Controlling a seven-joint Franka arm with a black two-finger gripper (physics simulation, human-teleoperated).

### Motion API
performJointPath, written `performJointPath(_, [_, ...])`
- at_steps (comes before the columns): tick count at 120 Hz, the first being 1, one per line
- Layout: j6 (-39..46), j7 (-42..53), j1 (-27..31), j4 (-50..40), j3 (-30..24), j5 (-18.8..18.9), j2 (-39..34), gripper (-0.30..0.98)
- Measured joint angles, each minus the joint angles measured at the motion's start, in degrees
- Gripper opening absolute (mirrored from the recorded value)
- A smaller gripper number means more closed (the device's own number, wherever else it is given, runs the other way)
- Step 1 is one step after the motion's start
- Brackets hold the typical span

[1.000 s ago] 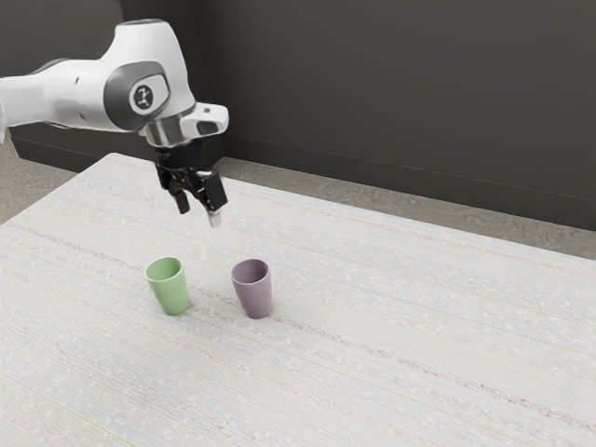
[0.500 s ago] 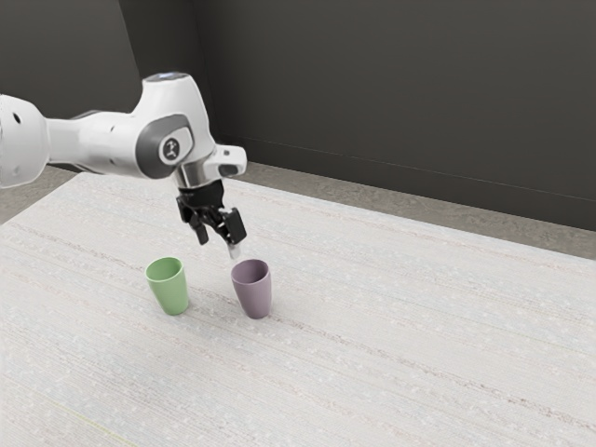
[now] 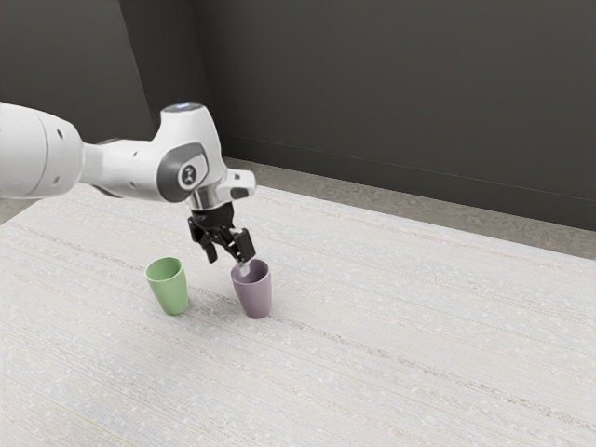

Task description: Place the right cup onto the left cup

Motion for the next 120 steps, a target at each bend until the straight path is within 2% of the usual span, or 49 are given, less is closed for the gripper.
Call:
performJointPath(12, [0.8, 0.0, 0.0, 0.6, 0.0, 0.1, 1.0, 0.67])
performJointPath(24, [2.1, -0.1, 0.0, 1.0, 0.0, 0.4, 2.0, 0.49])
performJointPath(33, [3.0, -0.1, 0.0, 1.5, 0.0, 0.7, 2.8, 0.41])
performJointPath(66, [5.4, -0.1, 0.0, 2.5, 0.0, 0.9, 6.7, 0.3])
performJointPath(92, [6.3, -0.1, 0.0, 2.6, -0.1, 1.0, 6.7, 0.03])
performJointPath(120, [6.4, -0.1, -0.2, 2.5, -0.2, 1.1, 6.2, -0.06])
